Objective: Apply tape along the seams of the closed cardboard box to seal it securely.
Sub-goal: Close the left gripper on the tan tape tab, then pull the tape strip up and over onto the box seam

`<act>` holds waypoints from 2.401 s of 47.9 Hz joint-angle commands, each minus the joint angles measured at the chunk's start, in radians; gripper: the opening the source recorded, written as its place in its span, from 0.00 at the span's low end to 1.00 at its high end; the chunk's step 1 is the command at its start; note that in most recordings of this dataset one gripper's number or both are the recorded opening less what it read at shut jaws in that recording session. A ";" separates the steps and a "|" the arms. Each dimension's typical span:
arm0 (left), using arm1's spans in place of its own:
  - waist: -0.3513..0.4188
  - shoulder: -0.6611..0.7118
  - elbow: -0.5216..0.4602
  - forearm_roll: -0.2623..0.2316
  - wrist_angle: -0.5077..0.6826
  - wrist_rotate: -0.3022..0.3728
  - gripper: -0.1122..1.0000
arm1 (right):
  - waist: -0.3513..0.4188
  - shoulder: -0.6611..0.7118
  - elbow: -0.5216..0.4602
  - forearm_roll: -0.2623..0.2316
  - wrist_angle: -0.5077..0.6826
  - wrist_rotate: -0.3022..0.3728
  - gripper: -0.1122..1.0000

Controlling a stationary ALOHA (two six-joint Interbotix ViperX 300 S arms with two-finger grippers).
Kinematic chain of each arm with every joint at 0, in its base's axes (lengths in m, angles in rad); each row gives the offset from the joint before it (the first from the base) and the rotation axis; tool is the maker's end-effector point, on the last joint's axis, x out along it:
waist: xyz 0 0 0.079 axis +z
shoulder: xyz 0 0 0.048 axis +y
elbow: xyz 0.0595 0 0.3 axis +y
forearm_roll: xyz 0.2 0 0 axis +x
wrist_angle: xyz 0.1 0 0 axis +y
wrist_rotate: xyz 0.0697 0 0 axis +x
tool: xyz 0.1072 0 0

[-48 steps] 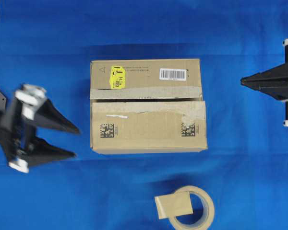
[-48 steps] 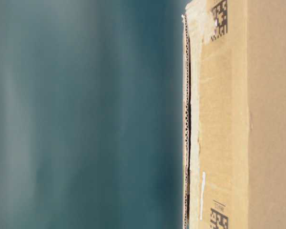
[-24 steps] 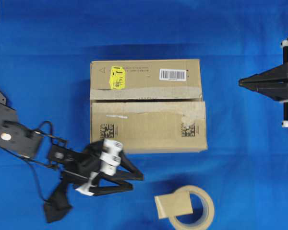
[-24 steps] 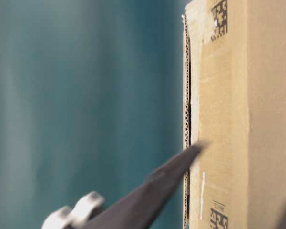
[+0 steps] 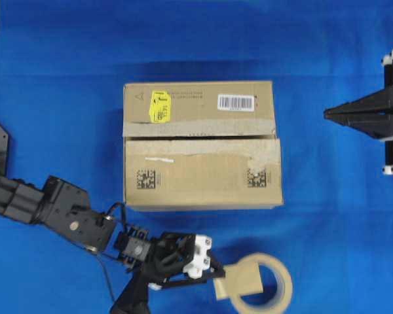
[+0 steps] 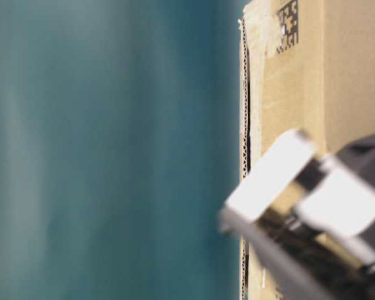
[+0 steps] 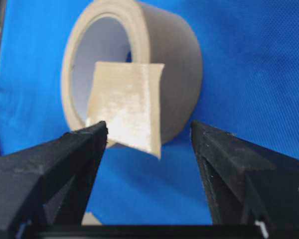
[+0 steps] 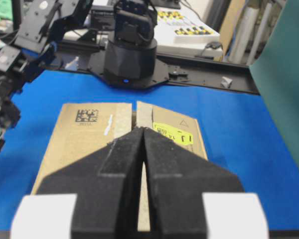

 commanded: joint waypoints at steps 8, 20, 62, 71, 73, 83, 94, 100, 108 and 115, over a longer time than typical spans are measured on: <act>0.008 0.006 -0.038 -0.003 -0.011 0.017 0.67 | -0.002 0.003 -0.018 0.002 0.005 0.000 0.12; 0.009 0.000 -0.032 -0.003 -0.005 0.015 0.46 | -0.002 0.003 -0.018 0.002 0.011 0.000 0.12; 0.037 -0.138 -0.084 -0.003 0.071 0.072 0.11 | -0.002 -0.002 -0.023 0.002 0.043 0.000 0.12; 0.046 -0.158 -0.077 -0.002 0.074 0.078 0.11 | 0.000 -0.002 -0.023 0.003 0.048 0.002 0.12; 0.048 -0.169 -0.072 -0.002 0.074 0.078 0.11 | -0.002 -0.002 -0.025 0.003 0.048 0.002 0.12; 0.083 -0.287 -0.009 -0.003 0.080 0.097 0.11 | -0.002 -0.002 -0.025 0.003 0.046 0.002 0.12; 0.189 -0.383 0.084 -0.003 0.035 0.097 0.11 | -0.002 0.002 -0.025 0.003 0.043 0.003 0.12; 0.262 -0.414 0.124 -0.002 0.023 0.098 0.11 | -0.002 0.002 -0.025 0.005 0.041 0.002 0.12; 0.342 -0.437 0.156 -0.002 0.023 0.100 0.11 | -0.002 0.003 -0.025 0.003 0.041 0.002 0.12; 0.388 -0.451 0.172 -0.003 0.023 0.098 0.11 | 0.000 0.011 -0.021 0.003 0.043 0.002 0.12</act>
